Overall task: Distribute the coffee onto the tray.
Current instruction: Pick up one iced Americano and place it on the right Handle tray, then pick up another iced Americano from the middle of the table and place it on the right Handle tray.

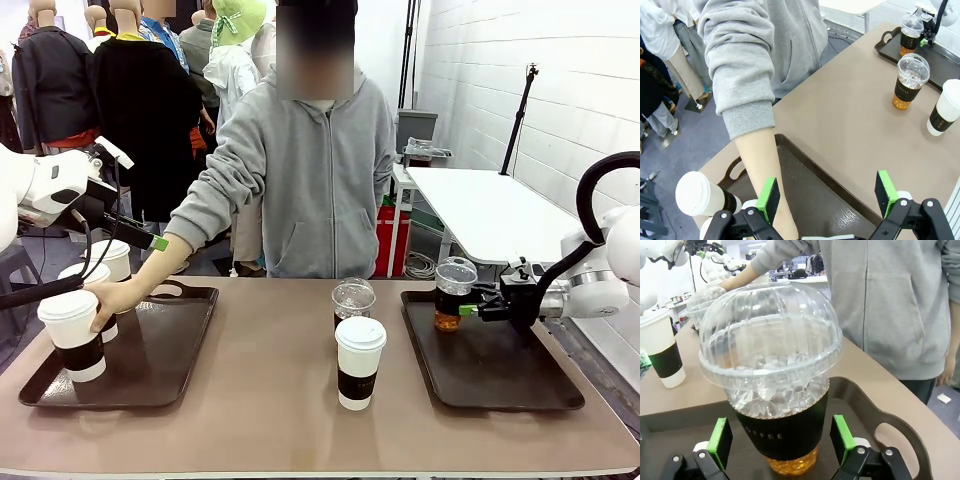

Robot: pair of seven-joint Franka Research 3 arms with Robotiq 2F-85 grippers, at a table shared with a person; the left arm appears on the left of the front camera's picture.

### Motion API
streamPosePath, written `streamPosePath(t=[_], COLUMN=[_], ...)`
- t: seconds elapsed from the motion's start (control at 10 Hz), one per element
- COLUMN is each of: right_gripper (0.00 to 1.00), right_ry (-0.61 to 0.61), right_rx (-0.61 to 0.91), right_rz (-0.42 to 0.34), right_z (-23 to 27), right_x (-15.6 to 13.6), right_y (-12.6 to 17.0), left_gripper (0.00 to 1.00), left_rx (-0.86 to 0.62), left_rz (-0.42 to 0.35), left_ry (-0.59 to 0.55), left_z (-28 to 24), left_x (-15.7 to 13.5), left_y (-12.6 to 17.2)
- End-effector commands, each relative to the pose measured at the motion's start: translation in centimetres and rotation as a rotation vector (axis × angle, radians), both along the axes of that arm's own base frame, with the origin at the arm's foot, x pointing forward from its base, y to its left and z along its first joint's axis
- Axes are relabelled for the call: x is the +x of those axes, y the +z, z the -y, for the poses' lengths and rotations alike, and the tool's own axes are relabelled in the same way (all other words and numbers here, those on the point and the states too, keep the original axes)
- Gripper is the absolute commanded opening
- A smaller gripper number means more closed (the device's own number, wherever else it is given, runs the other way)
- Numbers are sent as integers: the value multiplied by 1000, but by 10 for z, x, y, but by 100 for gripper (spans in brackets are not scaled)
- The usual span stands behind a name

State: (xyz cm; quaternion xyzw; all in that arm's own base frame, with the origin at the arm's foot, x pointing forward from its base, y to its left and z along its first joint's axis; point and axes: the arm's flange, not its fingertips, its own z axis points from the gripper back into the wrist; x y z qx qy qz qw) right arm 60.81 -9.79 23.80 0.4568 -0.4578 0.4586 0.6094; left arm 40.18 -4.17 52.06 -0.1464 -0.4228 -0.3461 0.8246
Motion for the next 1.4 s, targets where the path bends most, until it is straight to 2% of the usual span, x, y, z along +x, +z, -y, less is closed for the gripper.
streamPosePath(t=[0.0,0.5,0.7,0.9,1.3], right_gripper=[100,100,100,100,100], right_ry=[-61,-189,-234,-193,-145], right_rx=[23,15,20,51,-23], right_rz=[-36,-49,-90,-122,-169], right_z=[6,29,31,20,-4], right_x=[-17,-59,-82,-106,-133], right_y=[8,15,22,30,36], left_gripper=[100,100,100,100,100], left_rx=[-8,-8,-8,-8,-8], left_rz=[-6,-6,-6,-6,-6], left_ry=[-1,-1,-1,-1,-1], left_z=[-1,-1,-1,-1,-1], left_x=[1,1,1,1,1], left_y=[-2,-2,-2,-2,-2])
